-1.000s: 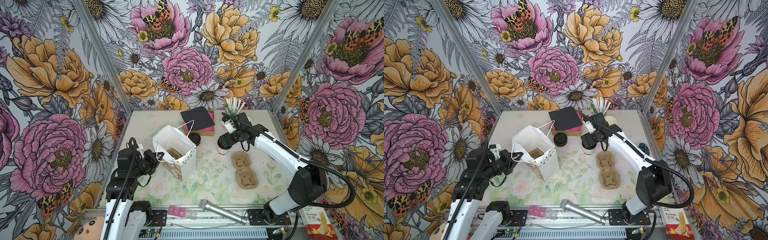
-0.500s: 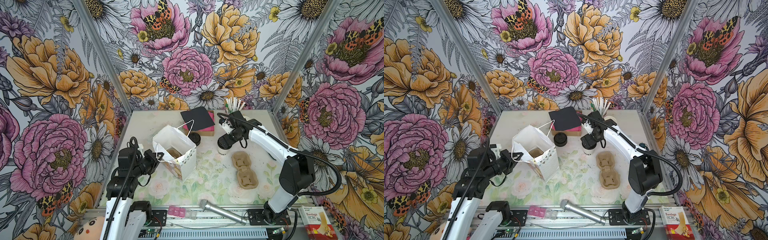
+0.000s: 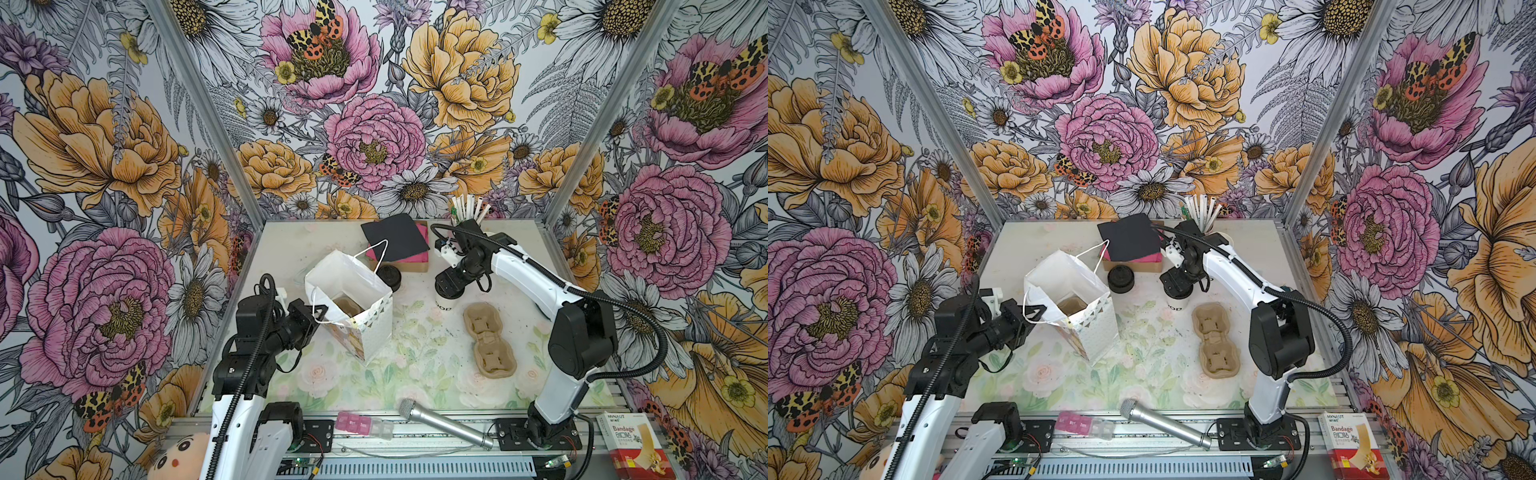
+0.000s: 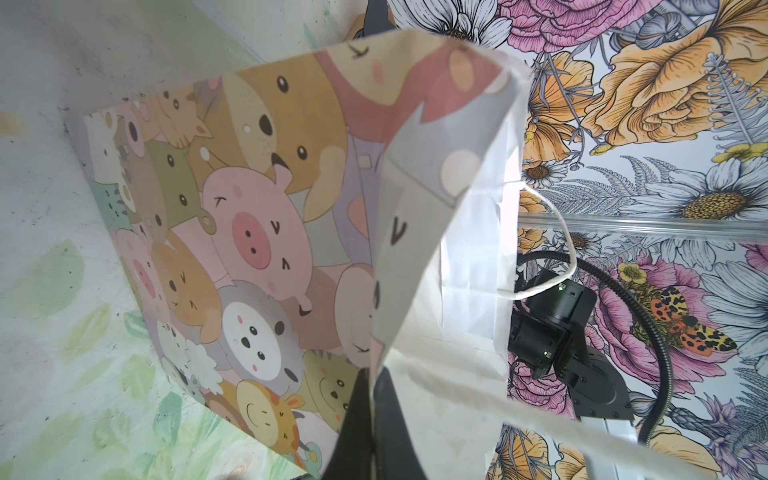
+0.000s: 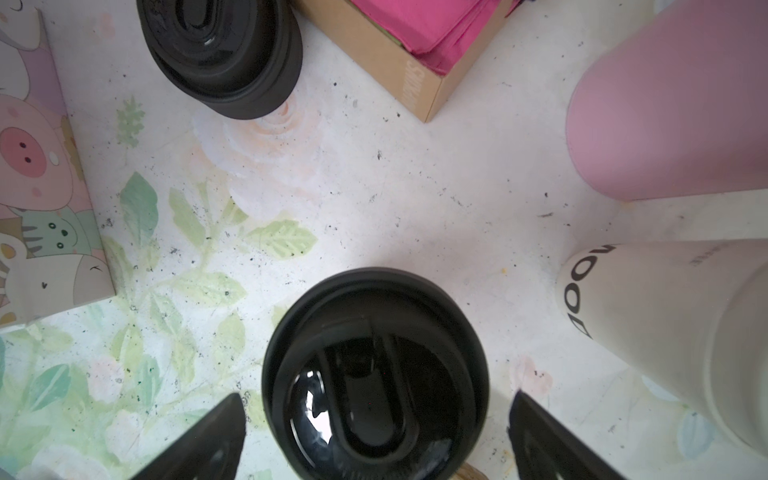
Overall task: Pack a coffee takeout order
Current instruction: Place the takeout bag at the center of the table, then pick up the coffee cup from the center of the table.
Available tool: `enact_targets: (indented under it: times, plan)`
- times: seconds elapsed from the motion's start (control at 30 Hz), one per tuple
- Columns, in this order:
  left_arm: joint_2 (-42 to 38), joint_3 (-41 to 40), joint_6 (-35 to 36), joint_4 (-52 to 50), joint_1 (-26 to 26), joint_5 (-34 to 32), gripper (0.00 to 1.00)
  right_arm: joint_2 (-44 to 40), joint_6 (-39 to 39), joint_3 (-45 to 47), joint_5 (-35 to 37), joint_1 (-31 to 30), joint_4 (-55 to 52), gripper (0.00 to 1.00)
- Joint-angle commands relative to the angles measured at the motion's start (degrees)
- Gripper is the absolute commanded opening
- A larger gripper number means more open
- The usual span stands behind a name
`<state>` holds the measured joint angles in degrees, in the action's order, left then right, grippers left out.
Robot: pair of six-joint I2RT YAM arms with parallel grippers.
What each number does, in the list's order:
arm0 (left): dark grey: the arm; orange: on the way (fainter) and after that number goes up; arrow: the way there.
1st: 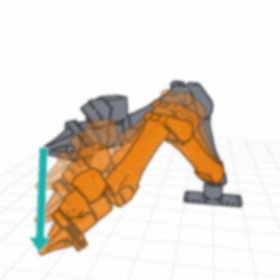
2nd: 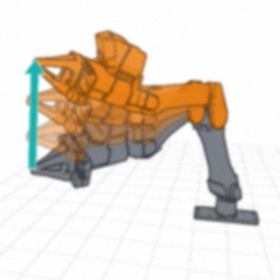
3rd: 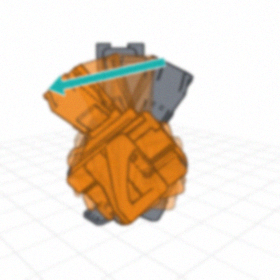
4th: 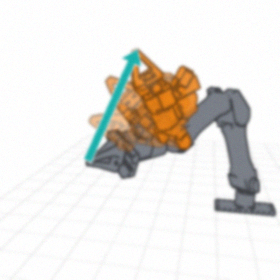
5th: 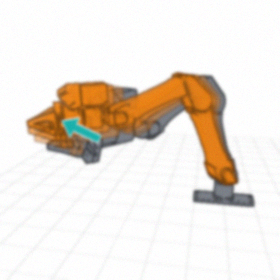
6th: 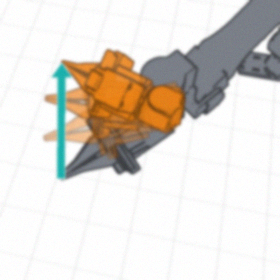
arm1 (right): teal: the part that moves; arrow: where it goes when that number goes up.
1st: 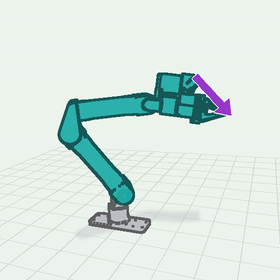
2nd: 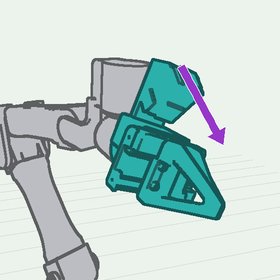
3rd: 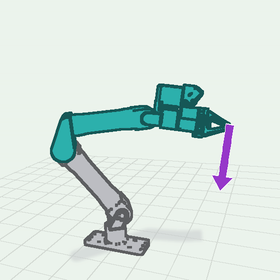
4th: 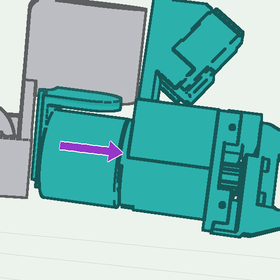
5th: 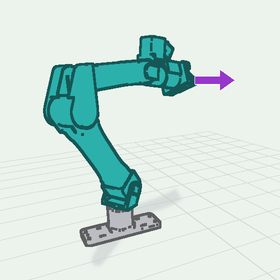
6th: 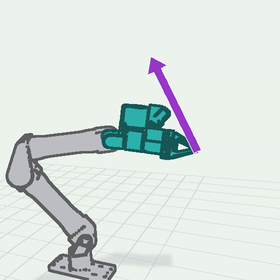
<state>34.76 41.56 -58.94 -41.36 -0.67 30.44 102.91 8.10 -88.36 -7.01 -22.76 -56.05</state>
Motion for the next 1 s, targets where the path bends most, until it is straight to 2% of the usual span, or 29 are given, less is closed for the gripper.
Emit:
enact_targets:
  times: [0.0, 0.6, 0.97]
  plan:
    - [0.3, 0.3, 1.4, -1.2, -0.7, -1.8, 0.0, 1.2, 0.7, -1.9, -0.5, 0.5, -0.8, 0.99]
    - [0.3, 0.2, 1.3, -1.3, -0.8, -2.0, 0.0, 4.4, 1.2, -2.6, -1.0, 0.5, -0.8, 0.99]
    - [0.2, 0.0, 1.3, -1.3, -0.7, -2.1, 0.0, 5.6, 1.2, -3.3, 0.4, 0.4, -0.7, 0.95]
